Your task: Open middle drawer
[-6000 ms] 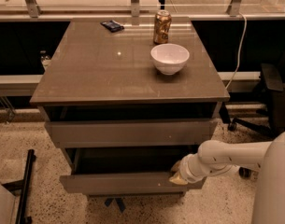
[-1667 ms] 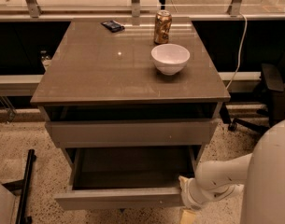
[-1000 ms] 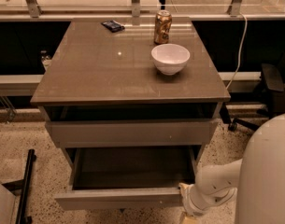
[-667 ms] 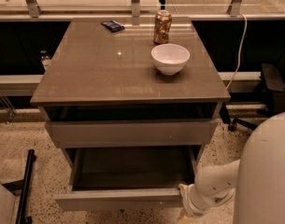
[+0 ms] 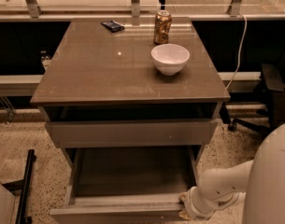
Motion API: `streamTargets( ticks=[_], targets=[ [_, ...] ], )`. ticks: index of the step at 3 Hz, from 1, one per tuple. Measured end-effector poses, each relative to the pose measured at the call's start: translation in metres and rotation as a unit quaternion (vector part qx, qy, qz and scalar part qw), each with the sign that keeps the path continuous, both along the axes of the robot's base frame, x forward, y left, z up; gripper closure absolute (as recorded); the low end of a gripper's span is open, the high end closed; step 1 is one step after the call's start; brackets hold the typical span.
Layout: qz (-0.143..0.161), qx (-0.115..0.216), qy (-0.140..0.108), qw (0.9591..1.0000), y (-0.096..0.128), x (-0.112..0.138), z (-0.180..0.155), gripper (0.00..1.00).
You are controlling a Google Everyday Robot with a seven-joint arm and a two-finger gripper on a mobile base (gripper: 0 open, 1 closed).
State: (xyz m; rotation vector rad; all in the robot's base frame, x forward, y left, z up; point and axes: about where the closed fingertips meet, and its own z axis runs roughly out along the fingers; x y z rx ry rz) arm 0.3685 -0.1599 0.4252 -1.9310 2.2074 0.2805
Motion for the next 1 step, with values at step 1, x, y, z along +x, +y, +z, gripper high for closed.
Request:
streamTargets(
  ticks=[1],
  targets=[
    [0.000,0.000,0.000,1.0000,0.0000,0.0000,0.0015,0.40]
  ],
)
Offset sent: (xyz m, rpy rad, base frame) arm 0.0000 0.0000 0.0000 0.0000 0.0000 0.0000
